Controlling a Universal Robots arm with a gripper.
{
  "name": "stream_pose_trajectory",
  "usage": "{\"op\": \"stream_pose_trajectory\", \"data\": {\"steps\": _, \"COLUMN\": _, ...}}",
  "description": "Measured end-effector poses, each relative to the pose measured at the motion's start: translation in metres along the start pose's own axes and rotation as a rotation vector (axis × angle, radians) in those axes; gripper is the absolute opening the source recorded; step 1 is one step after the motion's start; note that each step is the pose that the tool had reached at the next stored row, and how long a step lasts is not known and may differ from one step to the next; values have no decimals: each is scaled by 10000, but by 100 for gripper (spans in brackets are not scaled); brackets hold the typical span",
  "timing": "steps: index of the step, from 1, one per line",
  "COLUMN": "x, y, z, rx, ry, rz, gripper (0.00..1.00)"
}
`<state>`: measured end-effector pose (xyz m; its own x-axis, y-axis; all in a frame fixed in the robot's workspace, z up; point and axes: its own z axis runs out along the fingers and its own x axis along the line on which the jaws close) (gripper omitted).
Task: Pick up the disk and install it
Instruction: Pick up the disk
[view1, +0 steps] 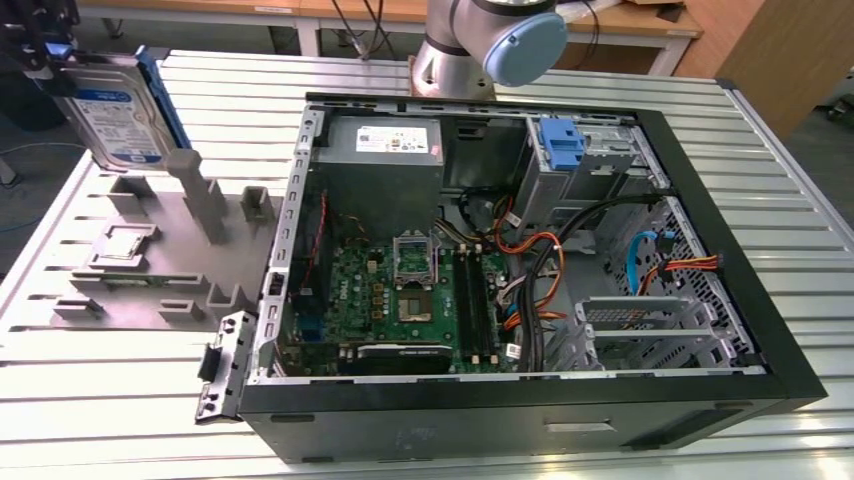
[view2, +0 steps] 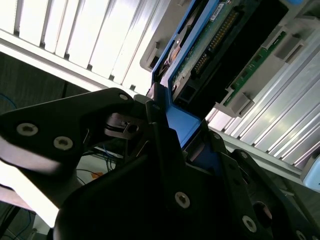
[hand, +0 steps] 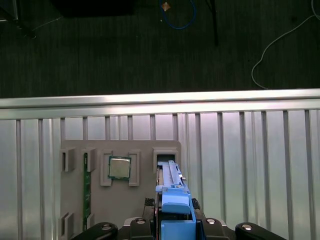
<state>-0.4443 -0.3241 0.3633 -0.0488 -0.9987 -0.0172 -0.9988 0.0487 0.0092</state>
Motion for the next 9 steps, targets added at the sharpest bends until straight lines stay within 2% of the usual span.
{"op": "stream_pose_trajectory", "data": {"steps": 9, "x": -1, "y": 0, "z": -30, "rx": 0, "ry": 0, "rz": 0, "gripper": 36}}
